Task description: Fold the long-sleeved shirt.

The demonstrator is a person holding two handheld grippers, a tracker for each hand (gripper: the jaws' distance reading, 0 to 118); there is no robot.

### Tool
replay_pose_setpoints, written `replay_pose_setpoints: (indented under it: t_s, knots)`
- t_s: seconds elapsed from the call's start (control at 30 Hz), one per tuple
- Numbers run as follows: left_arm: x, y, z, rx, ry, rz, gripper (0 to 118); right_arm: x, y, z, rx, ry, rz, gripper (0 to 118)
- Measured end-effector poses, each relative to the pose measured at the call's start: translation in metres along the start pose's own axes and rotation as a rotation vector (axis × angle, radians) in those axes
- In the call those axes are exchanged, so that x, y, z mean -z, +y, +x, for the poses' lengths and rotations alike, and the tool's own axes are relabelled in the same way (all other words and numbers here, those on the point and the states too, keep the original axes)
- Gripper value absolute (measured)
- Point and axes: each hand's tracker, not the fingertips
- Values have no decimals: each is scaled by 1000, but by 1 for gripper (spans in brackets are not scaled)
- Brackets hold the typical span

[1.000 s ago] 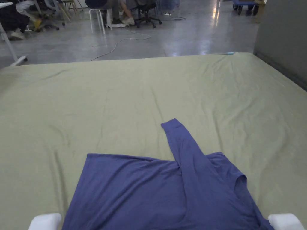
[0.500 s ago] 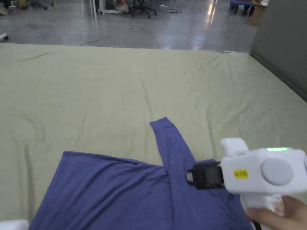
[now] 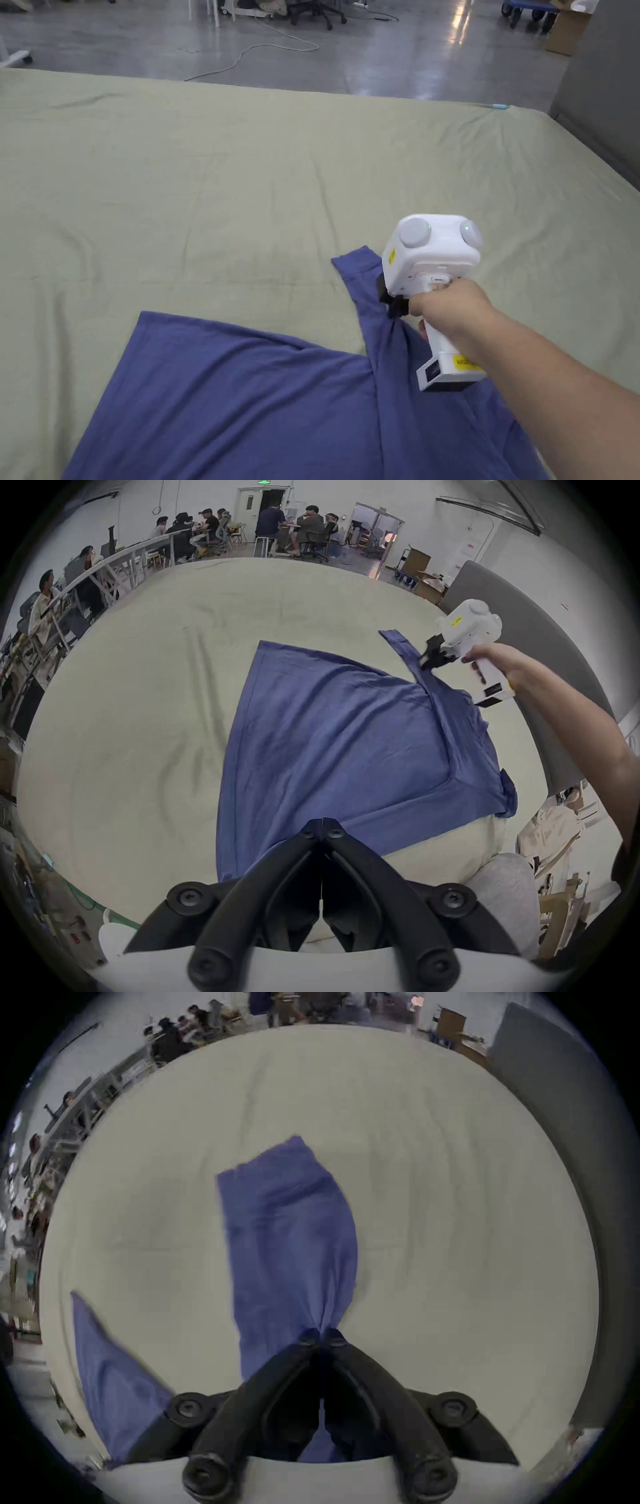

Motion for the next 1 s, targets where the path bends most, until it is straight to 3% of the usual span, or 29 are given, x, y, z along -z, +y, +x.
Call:
replay_pose_setpoints:
  t_s: [0.03, 0.2, 0.27, 0.37, 0.5, 0.63, 0.8, 0.83, 0.97, 1.0]
  knots:
    - [-1, -1, -3, 0, -1, -3, 0, -25, -8, 5, -2, -24, 44, 0]
    - [-17, -10, -4, -7, -27, 38, 0, -150, -75, 16, -86, 72, 214, 0]
    - [-23, -15, -3, -15, -39, 49, 0, -200, -133, 15, -143, 79, 250, 0]
    - [-30, -22, 0, -15, -47, 58, 0, -234, -211, 19, -163, 106, 208, 0]
    - [-37, -30, 3, -19, -58, 62, 0, -225, -299, 19, -148, 82, 78, 0]
    - [-41, -35, 10, -6, -32, 70, 0, -168, -349, 18, -78, 38, -65, 0]
    - [-48, -40, 17, -12, -44, 64, 0, -86, -356, 22, -41, -31, -198, 0]
    - [-49, -40, 18, -6, -40, 63, 0, -73, -354, 21, -49, -7, -201, 0]
    - [-52, -40, 19, -4, -31, 60, 0, -98, -340, 21, -82, -12, -221, 4]
    - [-51, -39, 19, -4, -29, 61, 0, -108, -339, 21, -119, 4, -197, 11]
